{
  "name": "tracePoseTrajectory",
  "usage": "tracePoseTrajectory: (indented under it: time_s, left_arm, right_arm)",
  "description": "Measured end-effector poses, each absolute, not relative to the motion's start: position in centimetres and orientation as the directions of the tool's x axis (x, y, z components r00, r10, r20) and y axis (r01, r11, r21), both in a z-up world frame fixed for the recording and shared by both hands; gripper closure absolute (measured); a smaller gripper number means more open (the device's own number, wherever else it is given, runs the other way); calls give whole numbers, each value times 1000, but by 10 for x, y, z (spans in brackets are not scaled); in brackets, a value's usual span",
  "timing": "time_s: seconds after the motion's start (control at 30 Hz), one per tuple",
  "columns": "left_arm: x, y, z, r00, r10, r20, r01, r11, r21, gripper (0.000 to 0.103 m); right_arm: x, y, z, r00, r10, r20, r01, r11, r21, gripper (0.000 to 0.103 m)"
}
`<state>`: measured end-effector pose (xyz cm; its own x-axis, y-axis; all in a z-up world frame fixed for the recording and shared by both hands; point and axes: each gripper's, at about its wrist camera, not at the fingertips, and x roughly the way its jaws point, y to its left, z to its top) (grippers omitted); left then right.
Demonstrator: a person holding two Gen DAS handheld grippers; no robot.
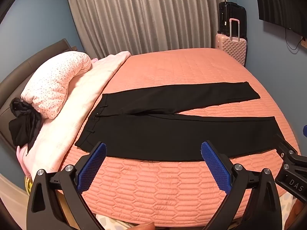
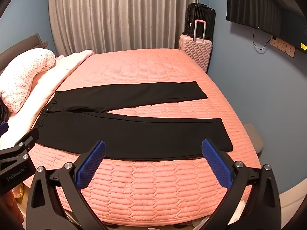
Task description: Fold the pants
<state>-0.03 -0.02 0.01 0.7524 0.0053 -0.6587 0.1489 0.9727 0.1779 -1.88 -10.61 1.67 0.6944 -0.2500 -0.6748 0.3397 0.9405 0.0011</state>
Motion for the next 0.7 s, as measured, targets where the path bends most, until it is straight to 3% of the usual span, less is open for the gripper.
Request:
tracePoseTrajectory:
  time_s: [0.7]
  left_arm:
    - [-5,-5,-11,733,-29,-680,178,972,150,5]
  right_arm:
    - [-14,-107,20,698,-184,-692,294,955,42,5]
